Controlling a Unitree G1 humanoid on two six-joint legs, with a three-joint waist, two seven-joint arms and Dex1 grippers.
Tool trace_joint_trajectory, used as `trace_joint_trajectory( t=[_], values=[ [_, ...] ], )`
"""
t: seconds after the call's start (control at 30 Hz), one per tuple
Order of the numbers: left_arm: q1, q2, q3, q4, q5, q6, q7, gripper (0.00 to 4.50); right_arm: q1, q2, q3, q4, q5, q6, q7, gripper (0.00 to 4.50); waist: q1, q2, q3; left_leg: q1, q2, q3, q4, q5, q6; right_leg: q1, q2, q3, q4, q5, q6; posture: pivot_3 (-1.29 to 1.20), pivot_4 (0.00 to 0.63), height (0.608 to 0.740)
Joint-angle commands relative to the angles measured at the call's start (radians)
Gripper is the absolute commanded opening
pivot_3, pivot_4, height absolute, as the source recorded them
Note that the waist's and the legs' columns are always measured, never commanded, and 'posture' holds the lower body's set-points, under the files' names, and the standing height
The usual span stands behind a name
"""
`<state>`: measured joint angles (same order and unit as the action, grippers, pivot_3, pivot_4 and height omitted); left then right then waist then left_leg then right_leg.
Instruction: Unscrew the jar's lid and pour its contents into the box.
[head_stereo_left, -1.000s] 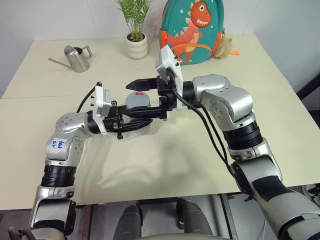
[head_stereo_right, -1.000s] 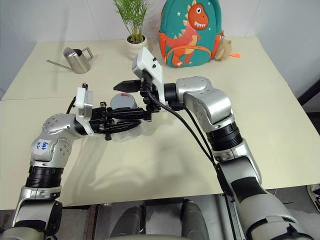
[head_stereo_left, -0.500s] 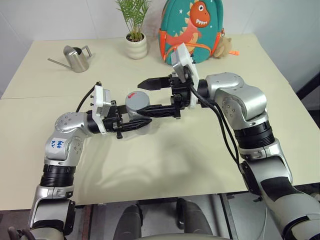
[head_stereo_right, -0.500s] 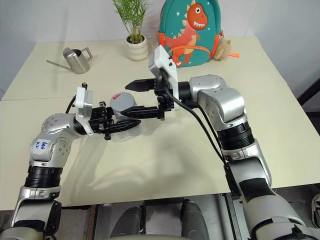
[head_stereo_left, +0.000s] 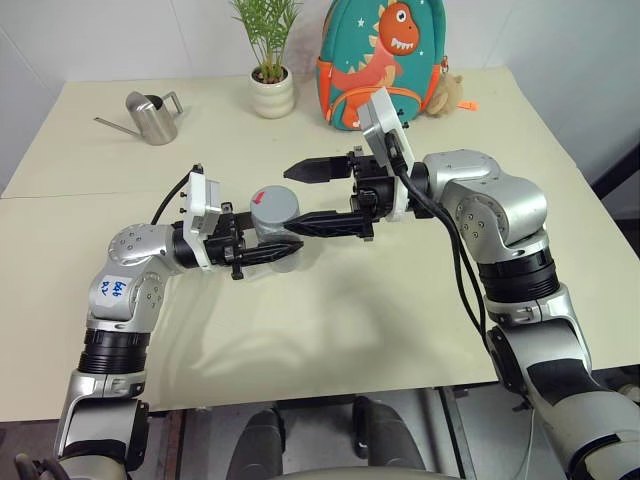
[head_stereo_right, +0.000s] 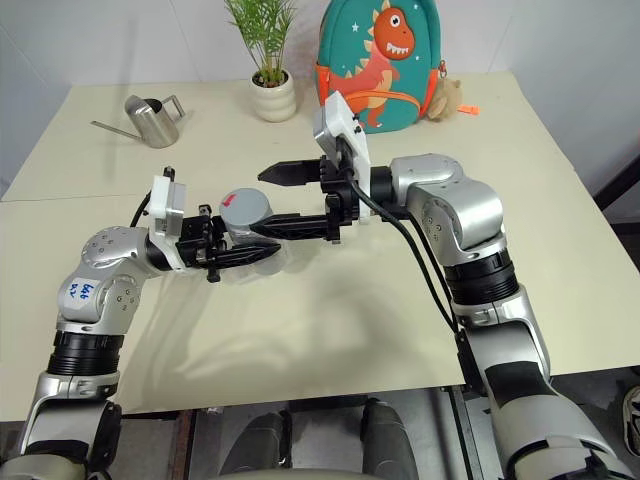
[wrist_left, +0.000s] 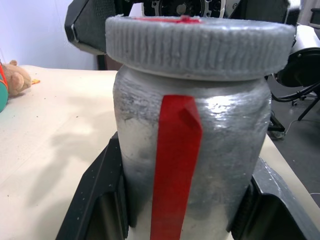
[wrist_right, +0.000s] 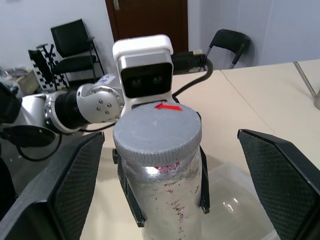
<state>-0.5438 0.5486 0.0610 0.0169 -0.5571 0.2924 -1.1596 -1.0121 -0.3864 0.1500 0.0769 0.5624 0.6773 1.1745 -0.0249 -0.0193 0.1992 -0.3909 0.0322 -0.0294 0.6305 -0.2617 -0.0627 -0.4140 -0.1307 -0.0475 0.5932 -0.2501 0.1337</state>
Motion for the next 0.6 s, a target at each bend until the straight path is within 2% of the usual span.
trace_joint_trajectory(
  t=[0.03,0.5,0.6],
  values=[
    [-0.004,0.007,0.013,-0.031,-0.013,-0.006,-0.007,1.92,-0.028,0.009,-0.015,-0.036,0.012,-0.005,-0.006,4.49,0.000,0.000,0.000,0.000,0.000,0.000,0.000,0.000,0.000,0.000,0.000,0.000,0.000,0.000,0.000,0.00,0.150,0.740],
    [-0.003,0.008,0.015,-0.036,-0.013,-0.003,0.000,1.92,-0.037,0.072,0.025,-0.015,-0.033,-0.029,-0.025,4.49,0.000,0.000,0.000,0.000,0.000,0.000,0.000,0.000,0.000,0.000,0.000,0.000,0.000,0.000,0.000,0.00,0.150,0.740],
    [-0.002,0.009,0.016,-0.037,-0.013,-0.001,0.002,1.92,-0.043,0.083,0.019,-0.012,-0.029,-0.037,-0.028,3.60,0.000,0.000,0.000,0.000,0.000,0.000,0.000,0.000,0.000,0.000,0.000,0.000,0.000,0.000,0.000,0.00,0.150,0.740]
  ],
)
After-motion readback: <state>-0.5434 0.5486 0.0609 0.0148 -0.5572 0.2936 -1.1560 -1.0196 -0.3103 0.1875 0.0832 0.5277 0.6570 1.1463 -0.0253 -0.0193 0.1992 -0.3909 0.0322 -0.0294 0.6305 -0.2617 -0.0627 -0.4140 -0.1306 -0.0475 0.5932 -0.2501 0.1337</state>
